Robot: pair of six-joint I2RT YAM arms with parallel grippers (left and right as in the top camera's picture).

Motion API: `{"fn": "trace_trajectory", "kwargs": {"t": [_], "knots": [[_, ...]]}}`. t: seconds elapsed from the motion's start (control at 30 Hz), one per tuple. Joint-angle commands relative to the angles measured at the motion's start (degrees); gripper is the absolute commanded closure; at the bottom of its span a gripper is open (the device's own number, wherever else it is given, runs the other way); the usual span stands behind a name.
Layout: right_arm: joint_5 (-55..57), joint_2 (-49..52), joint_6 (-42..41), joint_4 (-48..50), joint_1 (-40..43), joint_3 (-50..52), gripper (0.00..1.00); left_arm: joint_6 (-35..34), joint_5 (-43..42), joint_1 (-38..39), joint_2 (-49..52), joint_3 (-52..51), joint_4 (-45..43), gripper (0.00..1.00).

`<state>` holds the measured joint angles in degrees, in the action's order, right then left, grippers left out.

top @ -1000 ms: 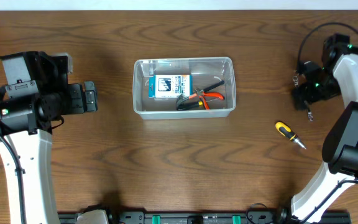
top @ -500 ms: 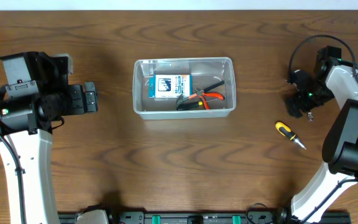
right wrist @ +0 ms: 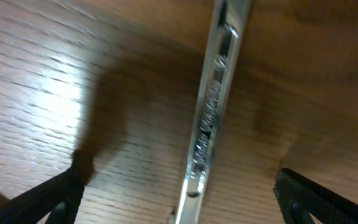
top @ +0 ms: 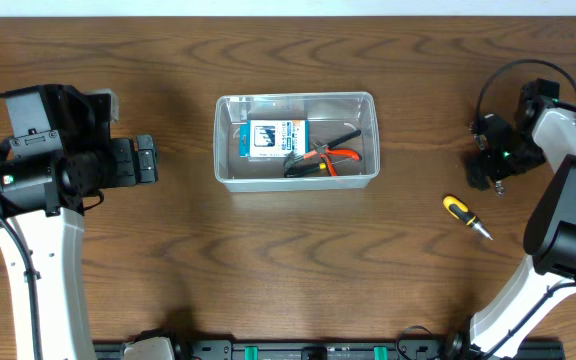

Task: Pack container
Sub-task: 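Move the right gripper over the silver wrench, then lower the right gripper and grasp the silver wrench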

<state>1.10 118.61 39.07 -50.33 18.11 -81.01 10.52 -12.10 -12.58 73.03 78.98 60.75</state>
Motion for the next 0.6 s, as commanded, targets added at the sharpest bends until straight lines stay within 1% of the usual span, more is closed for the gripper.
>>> {"fn": "trace_trajectory", "kwargs": {"t": [0.0,0.23,0.3,0.33,0.4,0.57], "knots": [[-0.63,0.57,-1.33,-0.04,0.96,0.24,0.01,-0.11,-0.76,0.13,0.39,0.0,0.31,0.02],[-5.07,0.72,-1.33,-0.22,1.05,0.24,0.01,-0.13,-0.76,0.13,0.39,0.0,0.46,0.02],[-5.05,0.96,-1.33,-0.31,0.98,0.24,0.03,-0.11,-0.76,0.13,0.39,0.0,0.55,0.02],[-5.05,1.16,-1.31,-0.48,0.98,0.24,0.05,-0.11,-0.76,0.13,0.39,-0.02,0.57,0.02],[-5.05,1.57,-1.31,-1.03,0.98,0.24,0.13,-0.11,-0.76,0.13,0.39,0.0,0.7,0.02],[-5.05,2.23,-1.33,-1.77,1.01,0.24,0.29,-0.11,-0.76,0.13,0.39,0.0,0.72,0.02]]}}
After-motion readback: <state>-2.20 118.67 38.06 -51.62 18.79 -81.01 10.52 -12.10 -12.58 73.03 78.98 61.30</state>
